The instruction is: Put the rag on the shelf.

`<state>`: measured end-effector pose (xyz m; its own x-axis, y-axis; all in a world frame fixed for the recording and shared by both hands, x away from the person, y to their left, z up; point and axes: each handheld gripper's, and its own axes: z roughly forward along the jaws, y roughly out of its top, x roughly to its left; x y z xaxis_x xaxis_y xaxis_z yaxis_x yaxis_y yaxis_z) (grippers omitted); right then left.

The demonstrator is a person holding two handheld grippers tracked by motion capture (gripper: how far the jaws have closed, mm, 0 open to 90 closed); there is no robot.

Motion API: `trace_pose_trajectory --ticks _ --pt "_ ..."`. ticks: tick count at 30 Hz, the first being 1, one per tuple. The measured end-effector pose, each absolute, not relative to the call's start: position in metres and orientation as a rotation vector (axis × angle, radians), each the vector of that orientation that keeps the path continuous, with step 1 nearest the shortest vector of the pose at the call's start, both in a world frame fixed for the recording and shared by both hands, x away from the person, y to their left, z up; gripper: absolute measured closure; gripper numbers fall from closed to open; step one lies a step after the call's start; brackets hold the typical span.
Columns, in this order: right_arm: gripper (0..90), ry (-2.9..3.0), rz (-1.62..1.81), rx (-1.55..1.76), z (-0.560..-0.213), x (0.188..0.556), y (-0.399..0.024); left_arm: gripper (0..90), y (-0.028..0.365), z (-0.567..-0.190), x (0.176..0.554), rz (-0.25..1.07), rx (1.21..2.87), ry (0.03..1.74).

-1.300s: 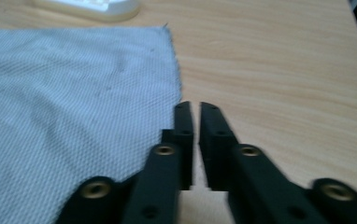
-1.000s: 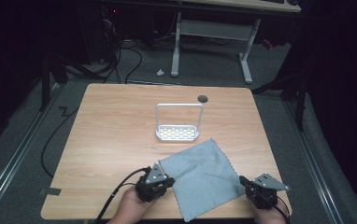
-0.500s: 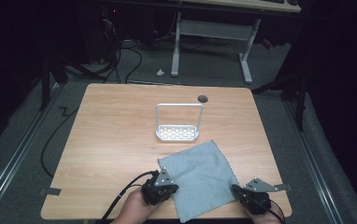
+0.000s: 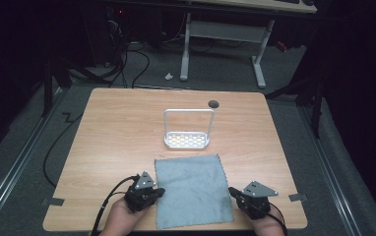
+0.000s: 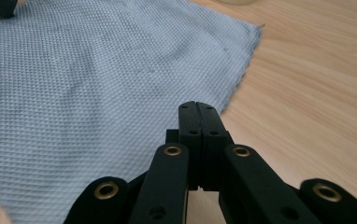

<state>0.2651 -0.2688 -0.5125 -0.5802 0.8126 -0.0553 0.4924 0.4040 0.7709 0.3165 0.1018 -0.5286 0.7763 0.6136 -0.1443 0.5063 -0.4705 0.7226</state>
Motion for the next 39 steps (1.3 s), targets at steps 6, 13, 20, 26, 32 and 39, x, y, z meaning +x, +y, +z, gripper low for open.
trace_pose_trajectory --ticks 6,13,20,26,32,39 --pt "90.0 2.257 1.073 1.105 -0.508 0.281 -0.249 85.0 0.118 -0.527 0.322 0.229 2.152 0.905" --pt "90.0 2.305 0.951 1.082 -0.513 0.32 -0.221 68.7 0.1 -0.522 0.337 0.379 2.125 0.861" --pt "90.0 2.343 0.875 1.094 -0.523 0.325 -0.218 69.9 0.102 -0.529 0.347 0.336 2.149 0.905" --pt "90.0 2.343 0.904 1.104 -0.524 0.315 -0.225 70.0 0.101 -0.527 0.335 0.266 2.16 0.891" --pt "89.1 2.341 0.934 1.126 -0.525 0.299 -0.238 70.0 0.097 -0.526 0.318 0.19 2.179 0.849" --pt "73.6 2.185 1.127 1.182 -0.508 0.29 -0.258 61.4 0.113 -0.52 0.327 0.266 2.072 0.898"
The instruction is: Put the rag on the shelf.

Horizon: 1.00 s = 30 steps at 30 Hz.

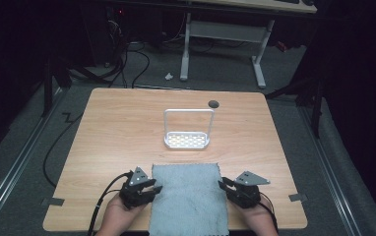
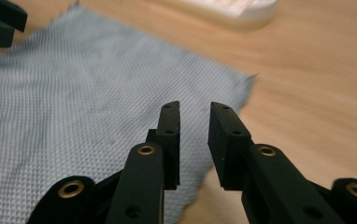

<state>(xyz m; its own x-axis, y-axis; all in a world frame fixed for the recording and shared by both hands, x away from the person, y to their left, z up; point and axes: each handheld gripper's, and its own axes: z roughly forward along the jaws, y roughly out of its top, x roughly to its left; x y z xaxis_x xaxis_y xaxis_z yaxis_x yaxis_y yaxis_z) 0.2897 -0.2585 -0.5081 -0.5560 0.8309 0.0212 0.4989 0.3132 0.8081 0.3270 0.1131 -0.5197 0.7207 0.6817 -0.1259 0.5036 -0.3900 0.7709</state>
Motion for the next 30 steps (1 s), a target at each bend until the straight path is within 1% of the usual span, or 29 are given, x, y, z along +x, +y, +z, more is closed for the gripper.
trace_pose_trajectory --ticks 1,2,3,4,7,9,10,11,14,15,16,18,20,21,23,24,25,26,27,28,30 --pt "71.5 2.138 1.154 1.204 -0.504 0.288 -0.266 60.1 0.12 -0.52 0.334 0.32 2.037 0.928" --pt "71.5 2.138 1.154 1.204 -0.504 0.288 -0.266 59.8 0.12 -0.52 0.334 0.32 2.037 0.928" --pt "66.2 2.115 1.154 1.209 -0.506 0.287 -0.27 59.9 0.121 -0.521 0.34 0.331 2.014 0.946" --pt "64.5 2.121 1.149 1.205 -0.507 0.288 -0.27 59.9 0.122 -0.522 0.343 0.351 2.015 0.951" --pt "63.8 2.137 1.147 1.192 -0.51 0.289 -0.268 60.6 0.116 -0.528 0.358 0.4 2.035 0.977" --pt "64.2 2.138 1.143 1.186 -0.511 0.289 -0.266 61.3 0.114 -0.528 0.361 0.392 2.027 0.987" --pt "65.1 2.141 1.141 1.162 -0.511 0.289 -0.264 65.2 0.112 -0.529 0.365 0.395 2.021 0.996" --pt "65.1 2.141 1.141 1.162 -0.511 0.289 -0.264 65.2 0.11 -0.529 0.368 0.383 2.018 1.008" --pt "63.6 2.152 1.131 1.149 -0.511 0.289 -0.262 70.1 0.106 -0.531 0.373 0.395 2.029 1.052" --pt "63.2 2.154 1.133 1.152 -0.511 0.289 -0.262 70.5 0.105 -0.532 0.374 0.389 2.028 1.064" --pt "60.8 2.15 1.132 1.168 -0.511 0.289 -0.262 71.4 0.104 -0.532 0.375 0.388 2.039 1.074" --pt "60.1 2.146 1.129 1.17 -0.51 0.29 -0.263 71.4 0.104 -0.532 0.376 0.395 2.044 1.073" --pt "60.2 2.136 1.125 1.173 -0.508 0.292 -0.261 76.7 0.103 -0.532 0.376 0.39 2.041 1.075" --pt "60.3 2.13 1.121 1.178 -0.507 0.294 -0.26 76.7 0.103 -0.533 0.376 0.389 2.04 1.075" --pt "60.7 2.122 1.117 1.184 -0.506 0.303 -0.256 83.2 0.102 -0.533 0.375 0.367 2.041 1.066" --pt "61.1 2.13 1.074 1.178 -0.507 0.317 -0.25 86.5 0.102 -0.533 0.375 0.371 2.043 1.062" --pt "61.1 2.13 1.074 1.178 -0.507 0.317 -0.25 86.5 0.101 -0.533 0.375 0.371 2.041 1.063" --pt "62.5 2.134 1.061 1.203 -0.509 0.325 -0.248 87.4 0.101 -0.534 0.375 0.37 2.04 1.063" --pt "64.5 2.154 1.047 1.268 -0.516 0.343 -0.247 88.3 0.101 -0.534 0.375 0.373 2.039 1.061" --pt "64.5 2.154 1.047 1.268 -0.516 0.343 -0.247 88.4 0.101 -0.534 0.375 0.373 2.039 1.061" --pt "64.3 2.181 0.976 1.32 -0.527 0.363 -0.241 88.8 0.101 -0.534 0.375 0.374 2.039 1.057"
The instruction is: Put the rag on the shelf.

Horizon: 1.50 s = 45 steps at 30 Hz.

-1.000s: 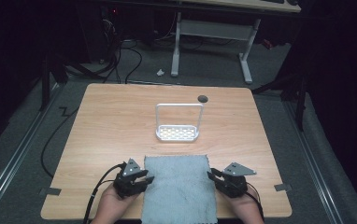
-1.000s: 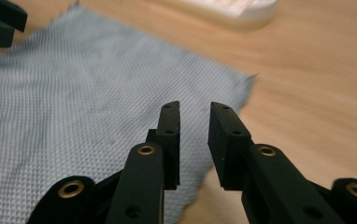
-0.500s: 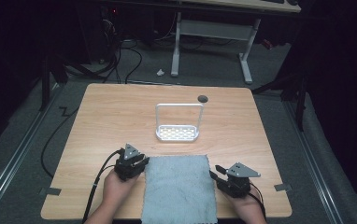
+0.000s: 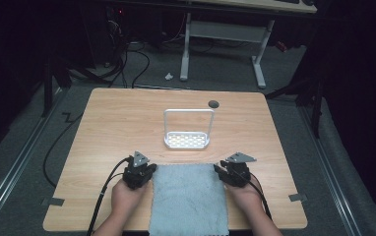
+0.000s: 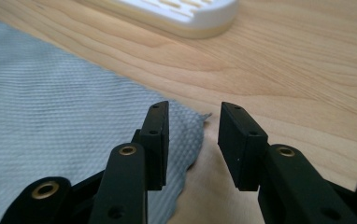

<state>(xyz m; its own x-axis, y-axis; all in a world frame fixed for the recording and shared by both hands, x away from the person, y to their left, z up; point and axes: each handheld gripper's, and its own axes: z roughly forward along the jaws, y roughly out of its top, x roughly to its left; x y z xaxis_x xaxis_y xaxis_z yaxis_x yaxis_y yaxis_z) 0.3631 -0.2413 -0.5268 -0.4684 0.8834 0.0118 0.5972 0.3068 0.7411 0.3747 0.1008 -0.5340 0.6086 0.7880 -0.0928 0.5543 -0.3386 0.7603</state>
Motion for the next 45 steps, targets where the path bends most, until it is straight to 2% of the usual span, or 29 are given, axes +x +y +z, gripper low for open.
trace_pose_trajectory --ticks 4,7,11,20,30,45 --pt "64.3 2.168 0.973 1.34 -0.53 0.371 -0.239 89.1 0.103 -0.534 0.376 0.346 2.029 1.064" --pt "77.9 2.185 0.95 1.308 -0.53 0.369 -0.234 89.4 0.103 -0.534 0.376 0.346 2.028 1.064" --pt "88.8 2.206 0.936 1.278 -0.529 0.365 -0.229 89.8 0.103 -0.534 0.376 0.354 2.03 1.062" --pt "89.4 2.178 0.987 1.248 -0.521 0.362 -0.23 90.0 0.104 -0.533 0.376 0.342 2.016 1.059" --pt "89.4 2.033 1.168 1.194 -0.502 0.34 -0.236 90.0 0.111 -0.52 0.365 0.398 1.859 1.027" --pt "89.5 1.822 1.298 1.069 -0.46 0.318 -0.244 90.0 0.113 -0.469 0.351 0.54 1.705 0.881"
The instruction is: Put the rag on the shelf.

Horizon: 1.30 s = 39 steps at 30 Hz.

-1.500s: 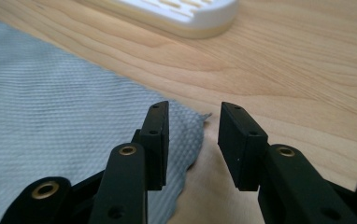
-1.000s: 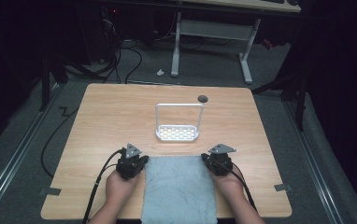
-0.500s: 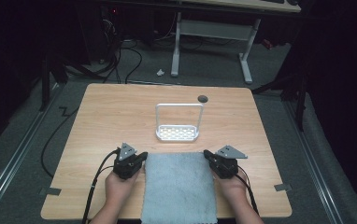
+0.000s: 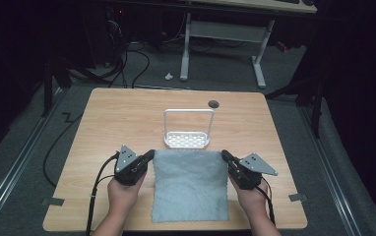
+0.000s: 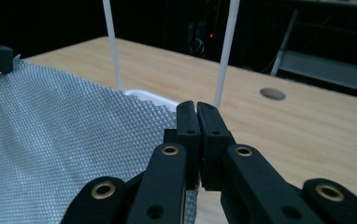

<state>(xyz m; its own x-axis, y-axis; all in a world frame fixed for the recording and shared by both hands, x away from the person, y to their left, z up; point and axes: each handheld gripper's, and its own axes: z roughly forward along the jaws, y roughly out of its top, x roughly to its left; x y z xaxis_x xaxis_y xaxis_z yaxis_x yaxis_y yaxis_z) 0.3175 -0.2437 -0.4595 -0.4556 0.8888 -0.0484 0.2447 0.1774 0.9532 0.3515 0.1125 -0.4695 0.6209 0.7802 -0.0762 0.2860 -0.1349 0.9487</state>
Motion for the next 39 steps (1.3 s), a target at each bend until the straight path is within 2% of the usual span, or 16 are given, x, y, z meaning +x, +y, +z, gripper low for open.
trace_pose_trajectory --ticks 14,29,32,39 --pt "89.5 1.717 1.326 1.007 -0.41 0.326 -0.241 90.0 0.113 -0.41 0.362 0.662 1.605 0.786" --pt "89.7 1.63 1.375 0.951 -0.365 0.343 -0.233 90.0 0.119 -0.362 0.377 0.759 1.541 0.711" --pt "89.6 1.613 1.377 0.929 -0.351 0.346 -0.233 90.0 0.119 -0.356 0.378 0.771 1.537 0.697" --pt "89.7 1.607 1.372 0.929 -0.347 0.351 -0.234 90.0 0.116 -0.353 0.379 0.775 1.533 0.685"
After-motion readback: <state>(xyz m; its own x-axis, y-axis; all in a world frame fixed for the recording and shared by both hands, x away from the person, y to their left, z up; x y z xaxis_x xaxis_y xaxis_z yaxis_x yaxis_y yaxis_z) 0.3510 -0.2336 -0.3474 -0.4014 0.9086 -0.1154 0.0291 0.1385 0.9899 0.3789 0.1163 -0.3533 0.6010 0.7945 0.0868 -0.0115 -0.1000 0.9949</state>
